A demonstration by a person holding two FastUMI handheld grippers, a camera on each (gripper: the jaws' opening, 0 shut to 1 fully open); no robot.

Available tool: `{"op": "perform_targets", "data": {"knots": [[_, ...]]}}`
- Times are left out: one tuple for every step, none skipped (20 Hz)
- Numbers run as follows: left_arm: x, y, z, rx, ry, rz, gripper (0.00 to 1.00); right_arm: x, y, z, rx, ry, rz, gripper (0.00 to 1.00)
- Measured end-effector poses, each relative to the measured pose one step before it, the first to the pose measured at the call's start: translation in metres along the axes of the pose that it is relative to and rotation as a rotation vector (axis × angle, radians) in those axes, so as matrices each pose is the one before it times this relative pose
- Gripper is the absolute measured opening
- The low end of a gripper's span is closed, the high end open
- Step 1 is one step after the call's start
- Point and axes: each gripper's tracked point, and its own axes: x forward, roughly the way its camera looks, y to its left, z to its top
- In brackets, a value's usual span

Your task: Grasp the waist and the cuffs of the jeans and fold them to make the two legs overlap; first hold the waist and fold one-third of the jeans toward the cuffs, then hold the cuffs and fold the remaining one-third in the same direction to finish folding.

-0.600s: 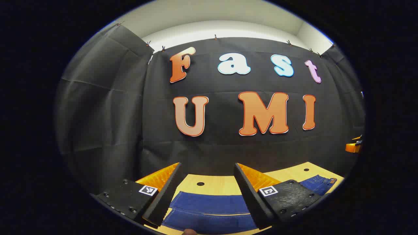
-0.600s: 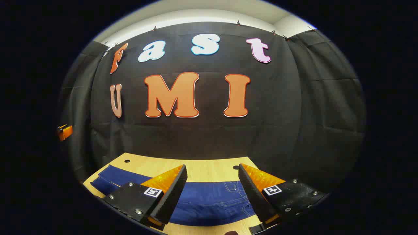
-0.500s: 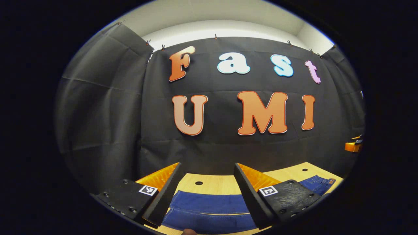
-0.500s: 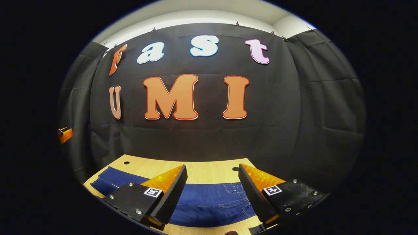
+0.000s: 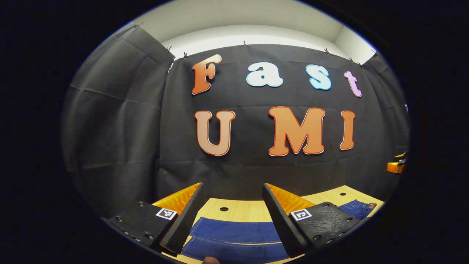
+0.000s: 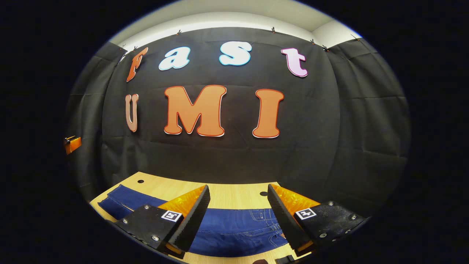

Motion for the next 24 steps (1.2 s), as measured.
{"op": "perform_targets", "data": {"knots": [[0.00152,0.00275,0.00501,0.0098,-0.00921,0.00729,0.95,0.00167,-0.00154,-0.00063,0.00483,-0.00061,-0.00059,0.96],[0.0005,0.00111,0.00134,0.00505,-0.00593,0.00529,0.95,0.00078,0.00027,-0.0003,0.00035,-0.00038,0.00134,0.97],[-0.00066,0.0011,0.00103,0.00314,-0.00304,0.00251,0.95,0.00123,-0.00004,-0.00011,-0.0031,-0.00082,-0.00145,1.0],[-0.00039,0.00013,-0.00043,0.00179,0.00148,0.00059,0.95,0.00174,0.00027,-0.00007,-0.00482,0.00022,0.00078,1.0],[0.00128,-0.00049,-0.00329,0.00261,0.00496,0.00165,0.95,0.00091,-0.00009,-0.0013,-0.00026,0.00424,-0.0002,0.97],[0.00022,0.0015,-0.00303,0.00785,0.00864,0.00781,0.95,0.00085,0.00081,-0.00165,0.00722,0.00831,0.00329,0.97],[0.00246,0.001,-0.00296,0.01214,0.00729,0.00167,0.95,0.00122,0.0024,-0.00289,0.01185,0.00985,0.00625,0.96],[0.00056,-0.00061,-0.00185,0.01569,0.00344,-0.00221,0.95,0.00087,0.00249,-0.00167,0.01093,0.00563,0.00589,0.97],[0.00226,-0.0016,-0.00702,0.02264,0.01089,-0.01336,0.95,0.00122,0.0034,-0.00325,0.00477,0.00324,0.00544,0.96],[0.00225,-0.00018,-0.00413,0.02994,0.00225,-0.00903,0.96,0.00196,0.00193,-0.00239,-0.00078,0.00587,0.00064,0.97],[0.00282,-0.00099,-0.0044,0.02723,0.00029,-0.01138,0.96,0.0021,0.00347,-0.00529,-0.00276,0.01829,0.00289,0.97],[0.00023,-0.00257,-0.0041,0.02256,0.00022,-0.01032,0.98,0.00115,0.00517,-0.00608,-0.00683,0.02024,0.01344,0.96],[0.0008,-0.00217,-0.00562,0.02201,0.00564,-0.00904,0.99,0.00047,0.0033,-0.00349,-0.00867,0.01567,0.00628,0.97],[0.00069,-0.00221,-0.00481,0.02912,0.00889,-0.0083,1.0,0.00018,0.00132,-0.0009,-0.00792,0.00649,0.00025,0.97],[0.00079,-0.00322,-0.00681,0.03688,0.00965,-0.00813,1.0,-0.00069,0.00062,-0.00032,-0.00277,0.00099,-0.00024,0.97],[0.00063,-0.00335,-0.0063,0.0418,0.01115,-0.01259,0.99,0.00002,0.00147,-0.00257,0.00354,0.0042,0.00241,0.97],[0.00279,-0.00721,-0.00886,0.04434,0.0238,-0.02665,0.99,0.00027,0.00232,-0.00313,0.00712,0.0109,0.00587,1.0],[0.00153,-0.00907,-0.00865,0.04934,0.02112,-0.03335,0.98,0.00197,0.00311,-0.00566,0.00626,0.01477,0.00698,0.96],[-0.00035,-0.00754,-0.00771,0.05594,0.01306,-0.02381,1.0,0.00102,0.00142,-0.00564,0.00276,0.01394,0.00385,1.0],[-0.00039,-0.00717,-0.00924,0.05997,0.02078,-0.0252,1.0,0.00162,-0.00021,-0.00503,-0.00083,0.01365,-0.0014,1.0],[0.00003,-0.00965,-0.00969,0.05829,0.0292,-0.03188,0.98,0.00032,0.00005,-0.0047,-0.00381,0.01334,-0.00072,0.97],[-0.00032,-0.0112,-0.01049,0.05617,0.02501,-0.03854,0.98,0.00012,-0.00105,-0.0054,-0.00515,0.01136,-0.00032,1.0],[0.00157,-0.01017,-0.0111,0.05571,0.02134,-0.03622,1.0,0.00063,-0.00107,-0.00377,-0.0061,0.00982,-0.00064,1.0],[0.00055,-0.01431,-0.01326,0.053,0.02628,-0.0371,1.0,0.00028,-0.00152,-0.00352,-0.00515,0.00943,-0.00381,1.0]]}}
